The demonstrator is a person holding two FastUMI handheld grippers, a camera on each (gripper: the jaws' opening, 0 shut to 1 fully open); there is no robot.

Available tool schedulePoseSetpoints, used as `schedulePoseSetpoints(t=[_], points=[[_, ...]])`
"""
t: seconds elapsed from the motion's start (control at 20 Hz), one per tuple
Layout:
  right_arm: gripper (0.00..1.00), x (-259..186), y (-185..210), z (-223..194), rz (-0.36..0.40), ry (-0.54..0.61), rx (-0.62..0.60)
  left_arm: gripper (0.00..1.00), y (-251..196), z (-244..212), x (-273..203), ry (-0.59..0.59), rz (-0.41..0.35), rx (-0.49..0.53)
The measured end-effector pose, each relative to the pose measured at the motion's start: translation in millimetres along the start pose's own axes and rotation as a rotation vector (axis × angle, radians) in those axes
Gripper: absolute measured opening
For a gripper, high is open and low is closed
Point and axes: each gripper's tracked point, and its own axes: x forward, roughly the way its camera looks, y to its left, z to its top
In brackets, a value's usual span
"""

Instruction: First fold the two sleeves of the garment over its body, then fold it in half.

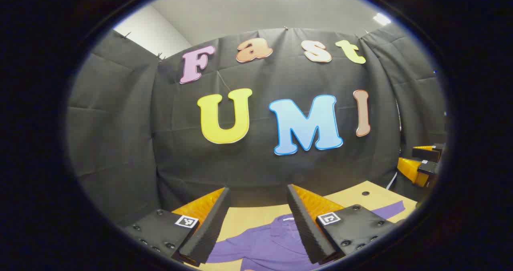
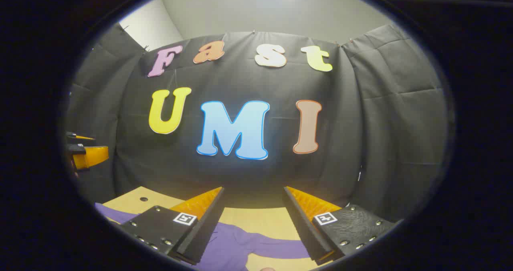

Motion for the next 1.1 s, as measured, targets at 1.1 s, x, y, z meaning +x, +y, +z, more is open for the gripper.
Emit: schedulePoseSetpoints(t=[1.1], points=[[0.91, 32.1, -101.9, -101.0, -0.142, 0.153, 0.001, 0.94, -13.6, -5.9, -11.7, 0.018, 0.05, 0.004]])
